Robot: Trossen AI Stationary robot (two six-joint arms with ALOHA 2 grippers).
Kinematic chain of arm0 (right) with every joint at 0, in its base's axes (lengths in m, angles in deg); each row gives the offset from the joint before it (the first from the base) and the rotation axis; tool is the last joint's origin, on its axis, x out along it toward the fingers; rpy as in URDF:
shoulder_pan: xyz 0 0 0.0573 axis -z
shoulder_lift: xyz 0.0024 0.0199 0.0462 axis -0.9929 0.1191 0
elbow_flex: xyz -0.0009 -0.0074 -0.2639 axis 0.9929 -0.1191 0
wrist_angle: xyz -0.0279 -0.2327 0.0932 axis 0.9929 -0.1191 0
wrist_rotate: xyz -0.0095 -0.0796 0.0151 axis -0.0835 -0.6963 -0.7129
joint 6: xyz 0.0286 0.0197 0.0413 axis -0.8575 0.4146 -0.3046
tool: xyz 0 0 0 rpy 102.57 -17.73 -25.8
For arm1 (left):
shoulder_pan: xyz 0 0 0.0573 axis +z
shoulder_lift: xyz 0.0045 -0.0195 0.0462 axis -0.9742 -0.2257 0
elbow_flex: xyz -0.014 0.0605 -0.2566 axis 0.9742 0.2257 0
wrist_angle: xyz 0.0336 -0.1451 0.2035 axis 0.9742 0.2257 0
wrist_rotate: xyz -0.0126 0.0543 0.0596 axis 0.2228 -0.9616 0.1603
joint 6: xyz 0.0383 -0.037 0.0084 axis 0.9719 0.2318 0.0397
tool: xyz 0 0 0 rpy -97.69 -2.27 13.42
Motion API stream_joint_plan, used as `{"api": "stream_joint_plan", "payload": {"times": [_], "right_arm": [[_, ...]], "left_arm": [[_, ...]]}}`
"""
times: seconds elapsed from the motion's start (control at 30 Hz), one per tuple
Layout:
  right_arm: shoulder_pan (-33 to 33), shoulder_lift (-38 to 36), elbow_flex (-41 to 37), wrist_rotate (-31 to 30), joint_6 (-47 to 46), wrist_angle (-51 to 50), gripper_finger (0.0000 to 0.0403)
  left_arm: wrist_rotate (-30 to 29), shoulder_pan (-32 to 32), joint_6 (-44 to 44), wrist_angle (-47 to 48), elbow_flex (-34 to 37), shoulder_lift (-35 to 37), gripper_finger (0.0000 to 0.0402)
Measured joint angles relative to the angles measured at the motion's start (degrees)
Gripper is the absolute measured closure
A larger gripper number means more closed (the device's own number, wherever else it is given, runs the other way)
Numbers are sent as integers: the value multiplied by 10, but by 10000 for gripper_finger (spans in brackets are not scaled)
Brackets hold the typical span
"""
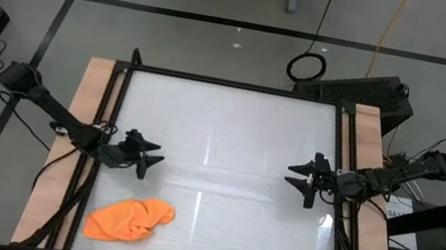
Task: Roll towel
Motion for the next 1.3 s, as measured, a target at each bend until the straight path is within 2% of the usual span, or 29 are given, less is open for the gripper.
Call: {"api": "stream_joint_plan", "payload": {"times": [1.07, 1.3], "right_arm": [[0, 0, 0, 0, 0, 0, 204], [0, 0, 0, 0, 0, 0, 204]], "left_arm": [[0, 0, 0, -3, 0, 0, 162], [34, 0, -22, -6, -2, 0, 162]]}}
